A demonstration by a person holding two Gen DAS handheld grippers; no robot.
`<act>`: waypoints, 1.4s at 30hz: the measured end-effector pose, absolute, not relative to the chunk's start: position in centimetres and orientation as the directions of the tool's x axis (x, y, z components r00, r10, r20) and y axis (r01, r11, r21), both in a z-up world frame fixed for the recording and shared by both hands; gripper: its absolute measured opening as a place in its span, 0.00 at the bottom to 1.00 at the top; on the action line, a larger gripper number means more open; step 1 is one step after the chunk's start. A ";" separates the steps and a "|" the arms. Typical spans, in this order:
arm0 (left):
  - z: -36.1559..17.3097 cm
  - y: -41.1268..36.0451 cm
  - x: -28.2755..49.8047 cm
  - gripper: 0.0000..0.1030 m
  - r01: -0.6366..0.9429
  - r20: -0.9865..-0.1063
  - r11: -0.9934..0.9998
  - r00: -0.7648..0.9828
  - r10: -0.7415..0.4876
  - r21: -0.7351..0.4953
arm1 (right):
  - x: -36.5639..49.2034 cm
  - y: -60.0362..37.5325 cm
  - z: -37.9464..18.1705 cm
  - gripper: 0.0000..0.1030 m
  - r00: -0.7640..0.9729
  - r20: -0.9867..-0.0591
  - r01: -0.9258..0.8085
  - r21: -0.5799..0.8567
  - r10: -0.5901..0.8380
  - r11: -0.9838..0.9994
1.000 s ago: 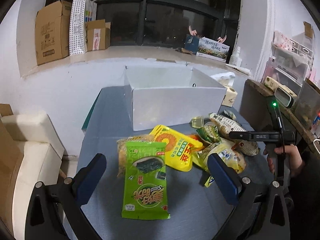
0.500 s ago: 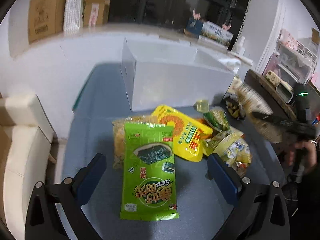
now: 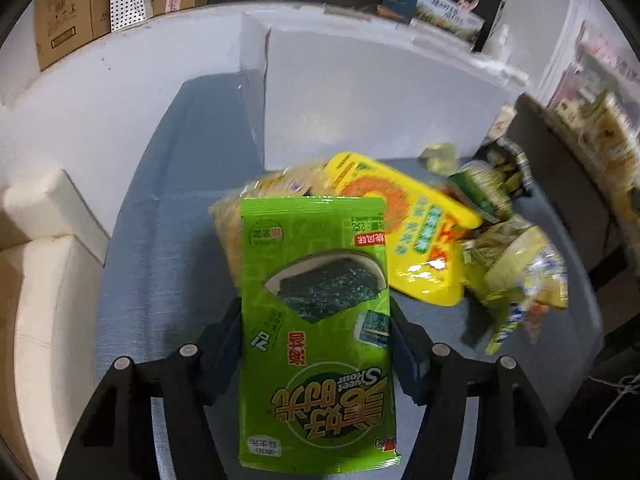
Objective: Organize snacks
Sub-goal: 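Grasp another green seaweed pack with the left tool while the right tool grasps a long white bag, then carry both packets into the white box and open both tools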
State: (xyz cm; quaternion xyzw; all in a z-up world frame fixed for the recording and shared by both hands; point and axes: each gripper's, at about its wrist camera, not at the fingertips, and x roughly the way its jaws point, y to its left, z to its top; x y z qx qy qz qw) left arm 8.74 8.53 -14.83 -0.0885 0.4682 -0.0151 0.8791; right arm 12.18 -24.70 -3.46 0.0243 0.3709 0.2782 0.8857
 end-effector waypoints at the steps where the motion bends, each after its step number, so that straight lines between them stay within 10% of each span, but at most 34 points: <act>1: -14.5 8.6 8.5 0.65 -0.055 -0.815 0.985 0.570 -0.105 -0.166 | 12.0 -24.5 -3.5 0.39 0.567 -0.646 -0.481 0.244 0.511 0.842; 17: -0.4 8.0 11.9 0.61 0.026 -0.596 0.970 0.785 -0.169 -0.241 | 16.3 -18.7 -0.1 0.39 0.582 -0.616 -0.490 0.256 0.531 0.834; 33: 2.4 7.0 29.3 0.70 0.001 -0.638 0.992 0.766 -0.082 -0.126 | 33.8 -12.5 0.2 0.39 0.573 -0.695 -0.423 0.203 0.434 0.883; 36: 1.5 7.1 31.0 0.99 -0.036 -0.672 0.994 0.740 -0.043 -0.103 | 36.1 -12.5 -0.4 0.60 0.585 -0.691 -0.399 0.211 0.425 0.892; 37: 1.3 7.4 31.2 1.00 -0.045 -0.675 0.993 0.737 -0.042 -0.110 | 36.5 -12.6 -0.5 0.92 0.588 -0.682 -0.396 0.225 0.435 0.890; 38: 1.1 7.6 31.4 1.00 -0.050 -0.675 0.992 0.737 -0.043 -0.118 | 36.9 -12.7 -0.5 1.00 0.595 -0.667 -0.393 0.245 0.448 0.886; 42: 0.2 8.3 31.4 1.00 -0.071 -0.685 0.989 0.727 -0.037 -0.129 | 37.1 -12.6 -0.6 1.00 0.593 -0.654 -0.408 0.258 0.470 0.876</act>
